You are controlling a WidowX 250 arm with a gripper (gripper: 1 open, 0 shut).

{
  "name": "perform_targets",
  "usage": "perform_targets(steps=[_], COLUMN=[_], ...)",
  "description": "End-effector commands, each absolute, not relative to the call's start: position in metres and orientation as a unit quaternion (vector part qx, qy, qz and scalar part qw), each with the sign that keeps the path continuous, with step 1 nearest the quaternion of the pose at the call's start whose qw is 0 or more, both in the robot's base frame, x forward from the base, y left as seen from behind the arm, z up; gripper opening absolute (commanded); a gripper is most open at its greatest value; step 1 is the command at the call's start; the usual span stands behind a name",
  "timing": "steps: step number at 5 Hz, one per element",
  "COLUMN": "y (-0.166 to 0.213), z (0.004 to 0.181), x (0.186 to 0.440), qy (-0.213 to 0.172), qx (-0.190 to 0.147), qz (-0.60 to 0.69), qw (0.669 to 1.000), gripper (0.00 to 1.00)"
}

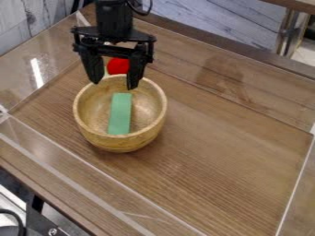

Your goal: Remove the green stick from the brown bowl and put it on the table

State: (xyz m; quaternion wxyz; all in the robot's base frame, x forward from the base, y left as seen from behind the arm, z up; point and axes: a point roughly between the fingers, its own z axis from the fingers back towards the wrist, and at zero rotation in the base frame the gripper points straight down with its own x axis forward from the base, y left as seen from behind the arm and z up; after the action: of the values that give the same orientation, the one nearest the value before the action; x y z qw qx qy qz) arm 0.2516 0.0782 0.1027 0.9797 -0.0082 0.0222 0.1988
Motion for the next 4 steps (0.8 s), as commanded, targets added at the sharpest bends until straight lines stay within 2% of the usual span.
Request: perform_targets(steps=[1,2,4], y=[0.088,0.092,0.098], z=[0.109,0.103,0.078], x=[0.255,0.257,0.257], qy=[-0.006,-0.012,-0.025], qx=[-0.006,-0.007,-0.005], qz=[0.238,0.267,0.322], qw=[0.971,0.964,0.946], gripper=[1.00,1.00,1.00])
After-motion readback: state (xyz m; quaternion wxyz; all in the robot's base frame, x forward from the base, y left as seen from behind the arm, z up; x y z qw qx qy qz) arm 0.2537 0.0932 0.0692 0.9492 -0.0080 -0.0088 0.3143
